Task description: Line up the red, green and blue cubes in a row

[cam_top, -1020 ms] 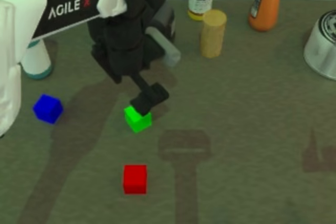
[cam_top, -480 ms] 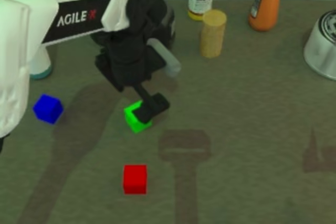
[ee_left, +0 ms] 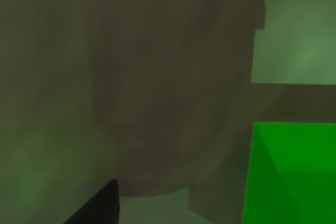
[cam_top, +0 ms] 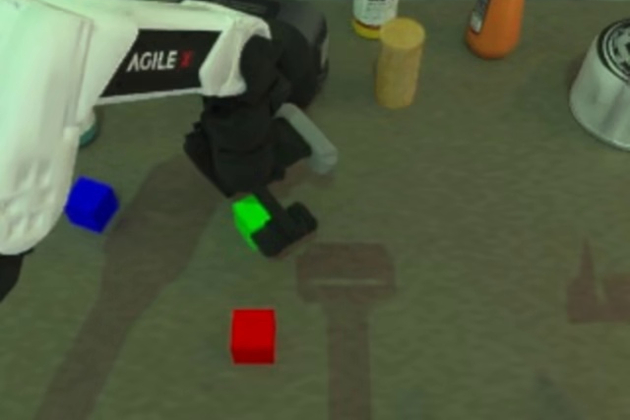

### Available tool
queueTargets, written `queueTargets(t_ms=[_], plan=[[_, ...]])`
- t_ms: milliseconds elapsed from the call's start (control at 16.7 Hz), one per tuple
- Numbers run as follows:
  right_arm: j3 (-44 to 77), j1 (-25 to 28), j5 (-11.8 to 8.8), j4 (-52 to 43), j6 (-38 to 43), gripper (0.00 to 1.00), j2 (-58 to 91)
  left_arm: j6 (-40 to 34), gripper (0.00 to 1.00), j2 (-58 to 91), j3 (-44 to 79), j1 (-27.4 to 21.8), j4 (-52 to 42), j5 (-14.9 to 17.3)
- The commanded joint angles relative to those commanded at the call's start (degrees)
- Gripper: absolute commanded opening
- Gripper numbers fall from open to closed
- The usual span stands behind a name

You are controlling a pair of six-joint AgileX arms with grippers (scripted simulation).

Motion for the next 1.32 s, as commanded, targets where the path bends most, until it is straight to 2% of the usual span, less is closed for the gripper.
queueTargets(t_ms=[60,840,1320], plan=[[0.0,0.0,0.0,0.0,0.0,1.0,0.0,0.0,1.0,0.0,0.0,0.0,0.0,0.0],[0.0,0.0,0.0,0.0,0.0,1.0,0.0,0.0,0.02,0.0,0.0,0.0,0.0,0.0],[0.0,0.0,0.0,0.0,0.0,1.0,0.0,0.0,0.0,0.0,0.0,0.0,0.0,0.0]])
